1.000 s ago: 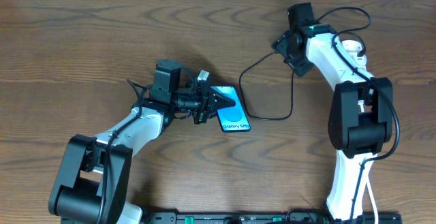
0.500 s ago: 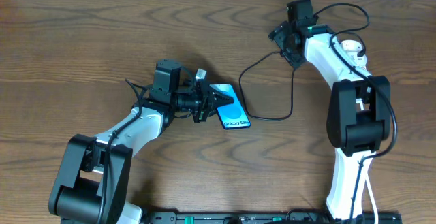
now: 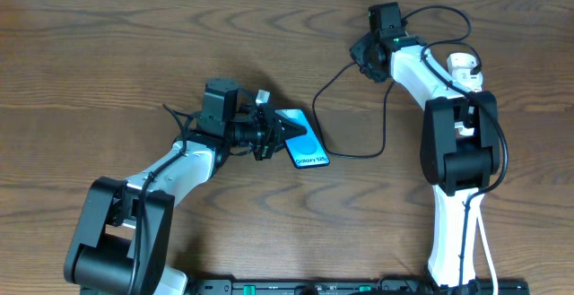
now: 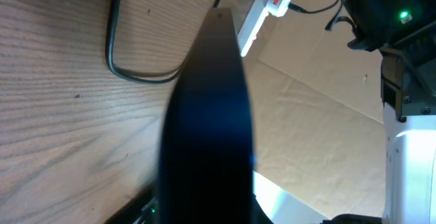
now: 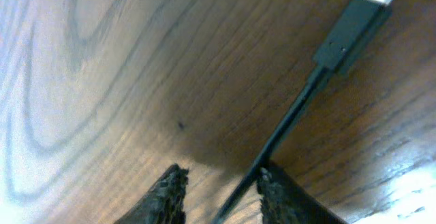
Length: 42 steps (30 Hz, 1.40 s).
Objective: Plug charger to phone and switch on socket
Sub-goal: 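Lower the right gripper and grasp the black cable just below its USB-C plug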
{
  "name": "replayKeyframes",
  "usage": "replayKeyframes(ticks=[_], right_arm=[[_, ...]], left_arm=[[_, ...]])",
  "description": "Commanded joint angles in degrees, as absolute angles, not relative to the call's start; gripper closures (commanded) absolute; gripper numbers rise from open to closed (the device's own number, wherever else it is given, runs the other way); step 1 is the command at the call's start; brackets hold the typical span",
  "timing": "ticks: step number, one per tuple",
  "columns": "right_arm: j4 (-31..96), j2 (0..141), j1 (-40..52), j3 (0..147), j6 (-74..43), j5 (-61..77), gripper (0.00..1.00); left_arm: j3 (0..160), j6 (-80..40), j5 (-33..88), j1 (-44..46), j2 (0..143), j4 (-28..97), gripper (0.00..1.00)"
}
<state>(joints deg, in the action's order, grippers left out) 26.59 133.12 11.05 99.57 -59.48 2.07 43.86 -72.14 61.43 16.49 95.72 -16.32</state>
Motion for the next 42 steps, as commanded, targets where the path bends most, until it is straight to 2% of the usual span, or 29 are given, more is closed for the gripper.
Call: replayKeyframes(ticks=[1, 3, 6, 9, 14, 18, 21, 23, 25, 29, 31, 33, 37, 42], right_arm=[[28.88, 137.62, 11.35, 98.04, -52.23, 5.15, 0.77], [29.61, 137.60, 11.33, 98.04, -47.22, 6.87, 0.83], [30.96, 137.58, 11.33, 98.04, -35.27, 16.08, 0.98], [38.24, 137.53, 11.35, 98.06, -28.10, 21.58, 0.99], [59.94, 137.53, 11.49, 98.04, -24.56, 14.90, 0.99], [74.22, 137.53, 12.40, 98.02, -24.56, 4.03, 0.89], [71.46, 137.53, 13.08, 98.02, -24.60, -2.33, 0.47], [67.81, 137.53, 13.23, 98.02, -24.93, -2.46, 0.36], [65.34, 137.53, 13.30, 98.02, -26.79, -2.48, 0.30], [63.42, 137.53, 13.65, 98.02, -28.69, -2.44, 0.30], [63.90, 137.53, 14.00, 98.02, -28.69, -2.22, 0.35], [66.24, 137.53, 15.29, 98.02, -28.67, -2.20, 0.46], [69.93, 137.53, 18.35, 97.67, -28.64, -3.55, 0.41], [68.40, 137.64, 21.37, 97.27, -28.69, -7.60, 0.41]], left_arm=[[45.12, -71.81, 61.84, 16.29, 95.42, -16.58, 0.92], [45.12, -71.79, 61.87, 16.29, 95.42, -16.58, 0.92], [45.12, -71.77, 61.89, 16.29, 95.42, -16.58, 0.93], [45.12, -71.72, 61.89, 16.21, 95.42, -16.58, 0.93], [45.12, -71.57, 62.50, 13.39, 95.42, -16.58, 0.93], [45.12, -71.57, 62.50, 10.52, 95.42, -16.58, 0.92], [45.12, -71.57, 62.46, 9.54, 95.42, -16.58, 0.93], [45.12, -71.57, 62.50, 9.56, 95.42, -16.58, 0.92], [45.12, -71.57, 62.52, 9.56, 95.42, -16.58, 0.93], [45.12, -71.57, 62.52, 9.56, 95.42, -16.58, 0.93], [45.12, -71.57, 62.50, 9.56, 95.42, -16.56, 0.93], [45.12, -71.57, 62.48, 9.56, 95.42, -16.58, 0.93], [45.12, -71.57, 62.48, 9.56, 95.42, -16.58, 0.93], [45.12, -71.59, 62.52, 9.56, 95.42, -16.56, 0.93]])
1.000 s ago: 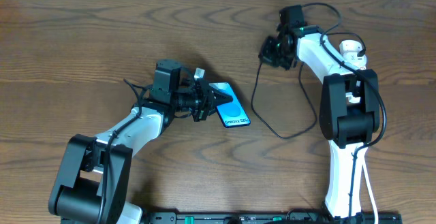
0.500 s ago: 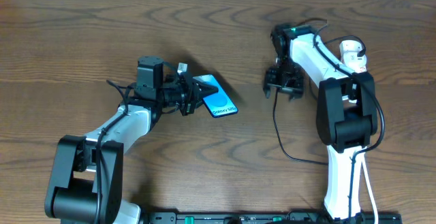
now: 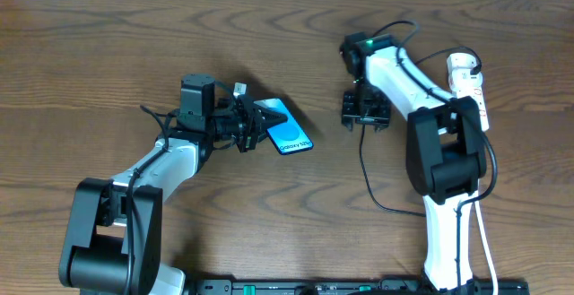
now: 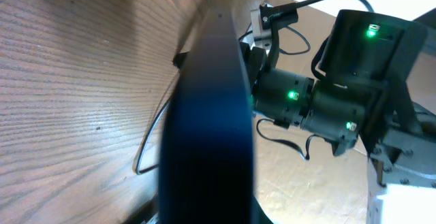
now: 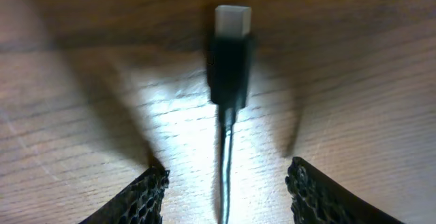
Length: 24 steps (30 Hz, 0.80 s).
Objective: Plug charger to phone and switch on socket
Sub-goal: 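Lower the right gripper and grasp the black cable just below its USB-C plug, then lift the cable and carry the plug toward the phone's bottom edge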
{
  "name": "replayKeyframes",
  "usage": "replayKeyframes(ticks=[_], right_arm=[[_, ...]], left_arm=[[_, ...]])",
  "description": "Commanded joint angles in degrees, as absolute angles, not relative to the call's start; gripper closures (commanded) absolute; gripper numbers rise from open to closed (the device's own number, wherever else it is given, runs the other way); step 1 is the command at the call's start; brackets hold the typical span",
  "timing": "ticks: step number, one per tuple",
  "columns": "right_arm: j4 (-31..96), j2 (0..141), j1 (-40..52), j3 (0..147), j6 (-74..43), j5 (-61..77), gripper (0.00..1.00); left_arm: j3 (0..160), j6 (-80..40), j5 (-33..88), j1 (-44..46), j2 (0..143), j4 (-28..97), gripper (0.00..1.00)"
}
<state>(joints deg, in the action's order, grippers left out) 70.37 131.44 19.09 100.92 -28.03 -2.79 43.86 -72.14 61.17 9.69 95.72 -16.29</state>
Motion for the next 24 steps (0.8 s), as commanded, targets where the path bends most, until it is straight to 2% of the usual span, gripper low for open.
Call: replayKeyframes(ticks=[1, 4, 7, 9, 15, 19, 24], right_arm=[[67.70, 137.64, 21.78, 97.27, -28.69, -7.60, 0.42], [65.67, 137.64, 22.46, 97.27, -28.69, -7.60, 0.44], [65.17, 137.64, 22.50, 97.27, -28.71, -7.57, 0.56], [65.56, 137.64, 22.50, 97.27, -28.69, -7.57, 0.57], [65.43, 137.64, 22.50, 97.27, -28.67, -7.14, 0.66], [64.03, 137.64, 22.57, 97.25, -24.49, -6.70, 0.79], [64.14, 137.64, 22.57, 97.27, -20.05, -6.72, 0.81]], left_arm=[[45.12, -71.59, 62.52, 9.56, 95.42, -16.58, 0.93], [45.12, -71.59, 62.52, 9.56, 95.42, -16.58, 0.93], [45.12, -71.59, 62.52, 9.56, 95.42, -16.58, 0.92], [45.12, -71.59, 62.50, 9.56, 95.42, -16.58, 0.92], [45.12, -71.57, 62.46, 9.56, 95.42, -16.58, 0.93], [45.12, -71.57, 62.46, 9.56, 95.42, -16.58, 0.93], [45.12, -71.57, 62.46, 9.56, 95.42, -16.58, 0.93]])
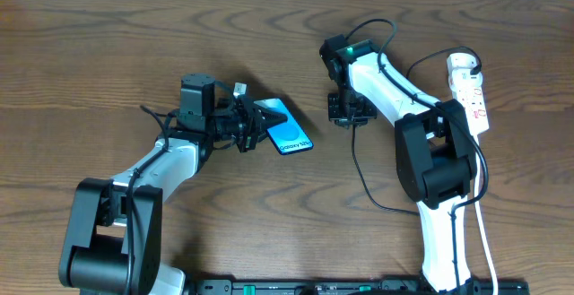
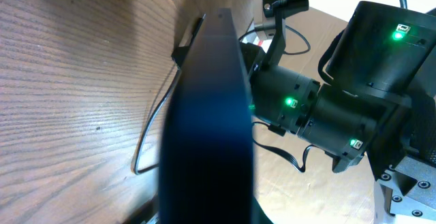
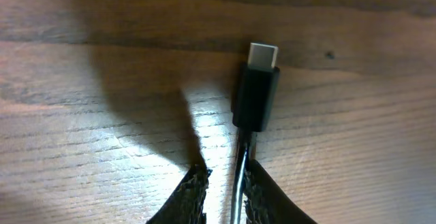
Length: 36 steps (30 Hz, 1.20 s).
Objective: Plug charger to phone and switch on socket
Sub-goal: 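Lift the cable and carry the plug toward the phone's bottom edge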
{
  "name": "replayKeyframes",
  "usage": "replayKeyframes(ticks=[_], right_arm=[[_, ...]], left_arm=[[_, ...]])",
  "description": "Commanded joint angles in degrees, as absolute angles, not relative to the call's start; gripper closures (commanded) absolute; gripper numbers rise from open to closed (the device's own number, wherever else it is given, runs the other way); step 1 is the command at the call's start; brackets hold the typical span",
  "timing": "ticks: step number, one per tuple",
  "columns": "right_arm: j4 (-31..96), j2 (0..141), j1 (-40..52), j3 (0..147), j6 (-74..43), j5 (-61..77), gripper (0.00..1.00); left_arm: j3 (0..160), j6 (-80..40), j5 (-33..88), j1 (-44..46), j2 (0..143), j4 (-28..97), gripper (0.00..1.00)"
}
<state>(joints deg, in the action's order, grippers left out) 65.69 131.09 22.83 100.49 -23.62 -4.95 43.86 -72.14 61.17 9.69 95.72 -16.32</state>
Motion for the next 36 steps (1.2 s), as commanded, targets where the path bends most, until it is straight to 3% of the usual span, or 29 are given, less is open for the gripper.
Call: replayKeyframes(ticks=[1, 6, 15, 27, 36], right_arm=[[64.16, 137.64, 22.57, 97.25, -20.08, -6.70, 0.81], [63.88, 137.64, 22.57, 97.27, -20.12, -6.72, 0.79], [63.99, 137.64, 22.57, 97.27, -20.36, -6.72, 0.99], [63.79, 134.50, 22.20, 97.38, -19.46, -0.36, 0.99], [66.57, 119.24, 20.67, 97.38, -8.95, 11.77, 0.99]], left_arm=[[45.12, -71.57, 62.46, 9.56, 95.42, -16.58, 0.93], [45.12, -71.57, 62.30, 9.56, 95.42, -16.58, 0.93], [45.12, -71.57, 62.30, 9.56, 95.42, -16.58, 0.93], [45.12, -68.25, 62.33, 9.54, 95.42, -16.64, 0.93], [45.12, -66.26, 61.84, 9.54, 95.42, -23.88, 0.93]])
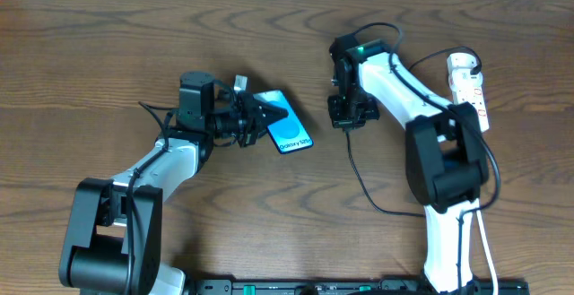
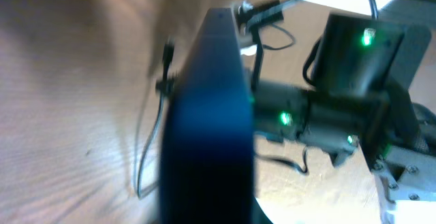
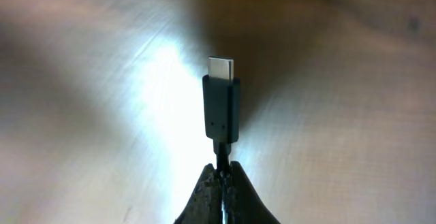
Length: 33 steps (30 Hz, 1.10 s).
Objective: Plug charger to phone and switch on socket
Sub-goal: 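Lift the cable and carry the plug toward the phone's bottom edge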
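Observation:
The blue phone (image 1: 289,127) is held tilted above the table, my left gripper (image 1: 260,116) shut on its left end. In the left wrist view the phone (image 2: 208,115) shows as a dark edge running up the middle. The black charger cable (image 1: 363,183) trails from my right gripper (image 1: 345,114) toward the front and back to the right. My right gripper (image 3: 221,175) is shut on the cable just below the USB-C plug (image 3: 221,105), which points away from the fingers. The white socket strip (image 1: 470,82) lies at the far right.
The wooden table (image 1: 134,44) carries nothing else. My right arm (image 2: 327,115) with green lights fills the far side of the left wrist view, close to the phone. The cable loops on the table in front of the right arm.
My right fingers, then narrowly apart around the cable, are now shut on it below the plug. The left gripper still holds the phone, slightly shifted and blurred.
First the right gripper was at the table's back over the cable, the left holding the phone near the middle. Then the phone sat further left and the right gripper stood wide open over the plug nearby. Its fingers then narrowed and now grip the cable.

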{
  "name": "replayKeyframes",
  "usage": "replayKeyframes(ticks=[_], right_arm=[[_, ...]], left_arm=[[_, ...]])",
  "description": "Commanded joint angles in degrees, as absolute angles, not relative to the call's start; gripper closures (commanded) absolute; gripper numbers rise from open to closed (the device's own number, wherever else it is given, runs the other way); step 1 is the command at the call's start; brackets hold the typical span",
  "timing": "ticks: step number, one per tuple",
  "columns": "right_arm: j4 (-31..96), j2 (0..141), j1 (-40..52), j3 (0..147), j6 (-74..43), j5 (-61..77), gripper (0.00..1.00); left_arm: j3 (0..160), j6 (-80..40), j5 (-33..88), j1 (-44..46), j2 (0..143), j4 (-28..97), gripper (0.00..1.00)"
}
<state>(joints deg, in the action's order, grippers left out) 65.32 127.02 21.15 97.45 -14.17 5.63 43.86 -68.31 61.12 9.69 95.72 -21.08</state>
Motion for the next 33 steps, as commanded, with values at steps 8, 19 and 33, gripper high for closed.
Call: replayKeyframes(ticks=[8, 19, 33], right_arm=[[73.87, 102.10, 20.23, 97.38, -4.51, 13.89, 0.99], [85.38, 88.82, 23.31, 97.36, -3.97, 14.09, 0.99], [83.68, 86.70, 37.93, 94.28, -10.24, 13.67, 0.99]], left_arm=[[45.12, -65.98, 61.82, 9.56, 95.42, -44.47, 0.93], [45.15, -64.31, 59.18, 9.54, 95.48, -47.70, 0.92], [48.88, -67.72, 60.29, 9.54, 95.48, -47.72, 0.92]])
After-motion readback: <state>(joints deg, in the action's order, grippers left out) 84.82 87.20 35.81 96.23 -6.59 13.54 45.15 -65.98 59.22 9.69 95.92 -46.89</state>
